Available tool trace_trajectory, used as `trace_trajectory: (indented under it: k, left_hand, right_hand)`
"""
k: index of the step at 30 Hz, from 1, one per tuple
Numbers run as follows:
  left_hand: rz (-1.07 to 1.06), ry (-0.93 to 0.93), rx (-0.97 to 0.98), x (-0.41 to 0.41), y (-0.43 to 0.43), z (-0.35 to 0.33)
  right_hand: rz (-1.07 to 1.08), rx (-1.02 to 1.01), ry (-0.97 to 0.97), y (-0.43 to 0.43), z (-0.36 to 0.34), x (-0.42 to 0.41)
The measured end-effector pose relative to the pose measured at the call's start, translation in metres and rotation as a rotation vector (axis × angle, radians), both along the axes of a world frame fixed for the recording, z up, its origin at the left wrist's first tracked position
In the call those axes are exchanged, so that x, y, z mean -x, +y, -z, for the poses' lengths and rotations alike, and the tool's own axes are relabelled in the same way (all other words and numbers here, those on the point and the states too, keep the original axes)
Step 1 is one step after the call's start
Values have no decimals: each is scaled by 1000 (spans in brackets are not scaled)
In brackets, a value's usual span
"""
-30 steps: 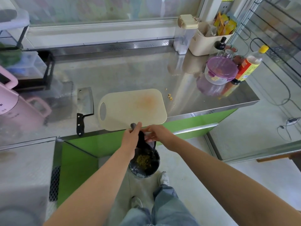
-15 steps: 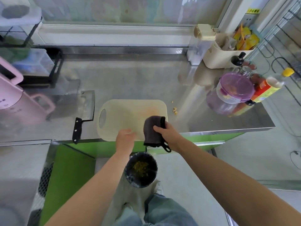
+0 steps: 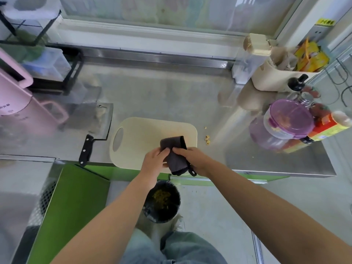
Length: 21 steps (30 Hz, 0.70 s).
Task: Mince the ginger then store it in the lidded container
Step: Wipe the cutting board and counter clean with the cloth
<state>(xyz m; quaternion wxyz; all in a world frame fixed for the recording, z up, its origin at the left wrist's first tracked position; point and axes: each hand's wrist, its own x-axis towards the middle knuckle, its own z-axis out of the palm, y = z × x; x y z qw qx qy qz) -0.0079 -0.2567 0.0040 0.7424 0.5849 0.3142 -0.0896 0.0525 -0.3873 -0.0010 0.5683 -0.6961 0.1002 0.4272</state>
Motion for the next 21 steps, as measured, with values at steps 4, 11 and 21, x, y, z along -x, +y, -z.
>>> trace_trajectory:
  k: [4, 11, 21]
  left_hand:
    - [342, 11, -868, -3, 40, 20]
    - [949, 102, -1314, -9, 108, 44]
    - [999, 72, -1433, -5, 112, 54]
  right_hand:
    - [-8, 130, -129, 5, -1, -14]
    - [-48, 709, -658, 23, 13, -64]
    - [-231, 614, -850, 40, 63, -55]
